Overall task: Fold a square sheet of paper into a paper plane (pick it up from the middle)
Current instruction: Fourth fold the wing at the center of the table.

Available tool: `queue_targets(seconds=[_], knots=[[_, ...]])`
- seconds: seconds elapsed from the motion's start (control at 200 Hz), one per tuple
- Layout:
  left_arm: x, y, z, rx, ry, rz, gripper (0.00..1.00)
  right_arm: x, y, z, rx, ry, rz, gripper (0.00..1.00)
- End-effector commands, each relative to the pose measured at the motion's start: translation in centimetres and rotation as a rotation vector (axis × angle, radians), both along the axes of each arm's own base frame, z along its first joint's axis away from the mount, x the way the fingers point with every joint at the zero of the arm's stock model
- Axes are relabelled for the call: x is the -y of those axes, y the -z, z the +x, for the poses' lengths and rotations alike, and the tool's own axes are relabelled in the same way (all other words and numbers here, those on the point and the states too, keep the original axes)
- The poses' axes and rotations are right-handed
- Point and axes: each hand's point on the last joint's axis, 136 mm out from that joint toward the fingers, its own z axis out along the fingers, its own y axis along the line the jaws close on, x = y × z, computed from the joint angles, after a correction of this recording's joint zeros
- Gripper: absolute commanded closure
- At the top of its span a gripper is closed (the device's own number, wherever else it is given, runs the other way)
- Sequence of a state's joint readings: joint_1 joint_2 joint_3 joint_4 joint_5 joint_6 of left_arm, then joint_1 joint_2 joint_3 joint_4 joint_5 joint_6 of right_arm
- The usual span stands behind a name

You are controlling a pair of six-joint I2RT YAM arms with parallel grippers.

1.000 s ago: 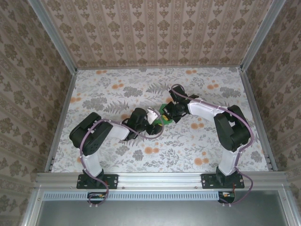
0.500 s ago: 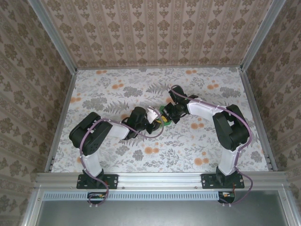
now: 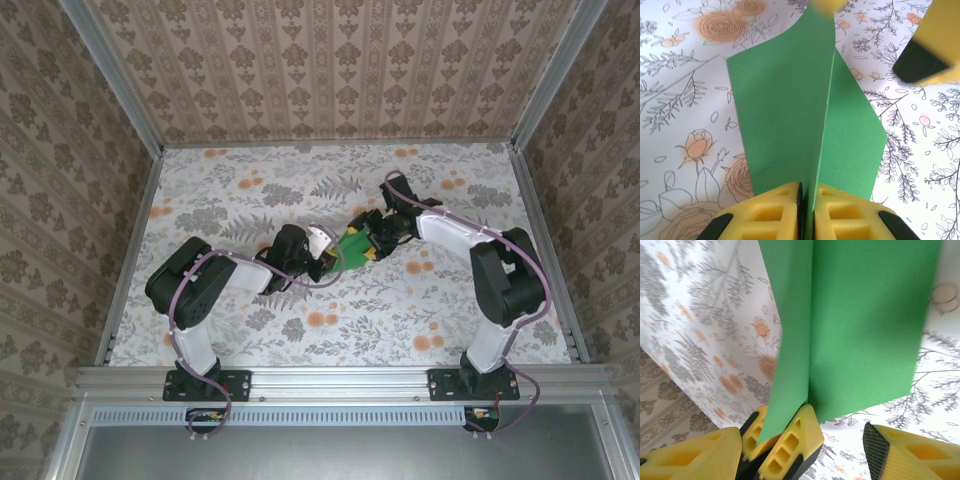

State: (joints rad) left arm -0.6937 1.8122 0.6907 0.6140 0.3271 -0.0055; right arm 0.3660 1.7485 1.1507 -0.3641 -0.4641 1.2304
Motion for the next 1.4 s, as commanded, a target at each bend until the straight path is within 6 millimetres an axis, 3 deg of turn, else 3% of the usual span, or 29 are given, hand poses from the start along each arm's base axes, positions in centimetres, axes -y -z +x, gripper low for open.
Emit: queue_targets(seconds=[0.0,0.22,0.425,0.695,1.16,1.395], knots=[[0.3,-1.2,-0.1,-0.054,-0.015,-0.037,0.86,0.6,-1.6,-0.2,0.109,-0.058,0.010,0.29],[1.3,-1.6,-0.4,-0.156,-0.022,-0.036,0.88,0.0,-1.7,-0.2,0.277,-0.154,0.055,0.31],[2.0,-2.0,-0.8,-0.278,-0.026,-0.019,0.90,-0.4,-0.2,-0.7,0.362,-0.251,0.044,0.37],[2.5,-1.6,-1.2,-0.368,-0.043,-0.003,0.91,-1.0,2.0,-0.7,0.345,-0.289,0.066,0.46],[3.1,-1.0,-1.9,-0.533,-0.069,0.040,0.92,-1.0,4.2,-0.5,0.307,-0.286,0.059,0.43],[3.2,-0.2,-2.0,-0.574,-0.078,0.057,0.92,-0.1,4.1,-0.5,0.318,-0.244,0.065,0.44]])
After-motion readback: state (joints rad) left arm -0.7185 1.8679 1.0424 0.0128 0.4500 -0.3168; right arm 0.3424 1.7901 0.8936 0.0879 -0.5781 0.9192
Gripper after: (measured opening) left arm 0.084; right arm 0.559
